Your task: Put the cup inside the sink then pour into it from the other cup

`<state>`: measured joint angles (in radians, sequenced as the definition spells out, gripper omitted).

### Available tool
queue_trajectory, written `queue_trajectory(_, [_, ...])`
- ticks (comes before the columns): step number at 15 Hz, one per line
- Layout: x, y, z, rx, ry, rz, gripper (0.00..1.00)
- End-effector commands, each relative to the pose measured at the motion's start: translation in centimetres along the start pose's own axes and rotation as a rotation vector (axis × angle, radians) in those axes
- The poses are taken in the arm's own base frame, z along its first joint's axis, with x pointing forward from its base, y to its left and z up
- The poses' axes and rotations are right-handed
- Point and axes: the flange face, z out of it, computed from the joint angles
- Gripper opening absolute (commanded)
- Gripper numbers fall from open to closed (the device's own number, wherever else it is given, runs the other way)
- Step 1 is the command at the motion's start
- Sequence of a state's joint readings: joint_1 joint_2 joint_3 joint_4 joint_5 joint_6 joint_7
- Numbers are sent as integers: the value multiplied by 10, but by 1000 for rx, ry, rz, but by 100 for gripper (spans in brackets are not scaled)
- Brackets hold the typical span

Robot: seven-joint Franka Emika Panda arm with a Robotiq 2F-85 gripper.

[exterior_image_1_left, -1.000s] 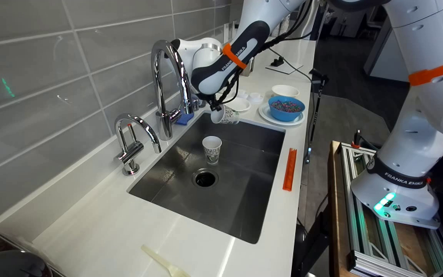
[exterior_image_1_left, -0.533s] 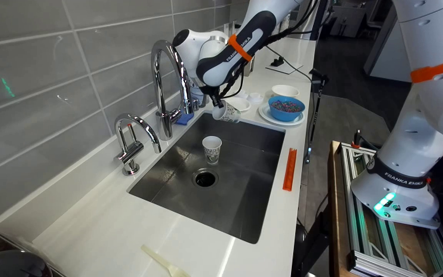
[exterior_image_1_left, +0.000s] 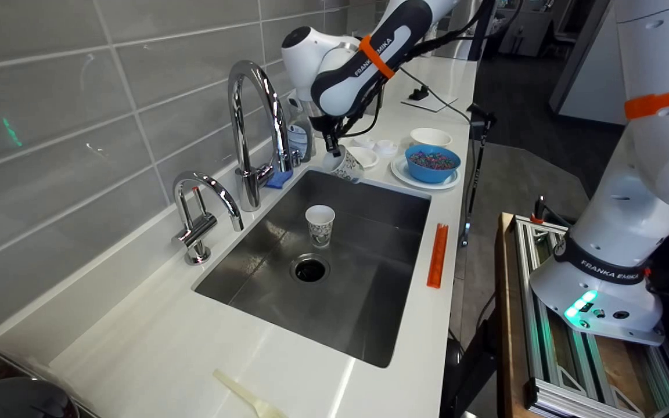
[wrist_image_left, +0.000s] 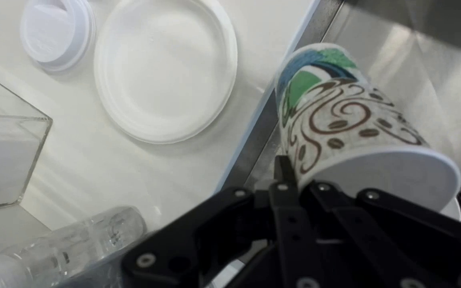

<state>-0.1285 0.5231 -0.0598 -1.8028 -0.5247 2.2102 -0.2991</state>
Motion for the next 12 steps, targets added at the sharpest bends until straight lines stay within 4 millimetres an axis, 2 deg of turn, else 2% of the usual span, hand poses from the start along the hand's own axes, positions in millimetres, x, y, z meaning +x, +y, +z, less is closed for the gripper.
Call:
queue_trajectory(1, [-26,7,-3,29,66,59,1])
queue_trajectory(12, [-89,42,-10,41,280,263,1])
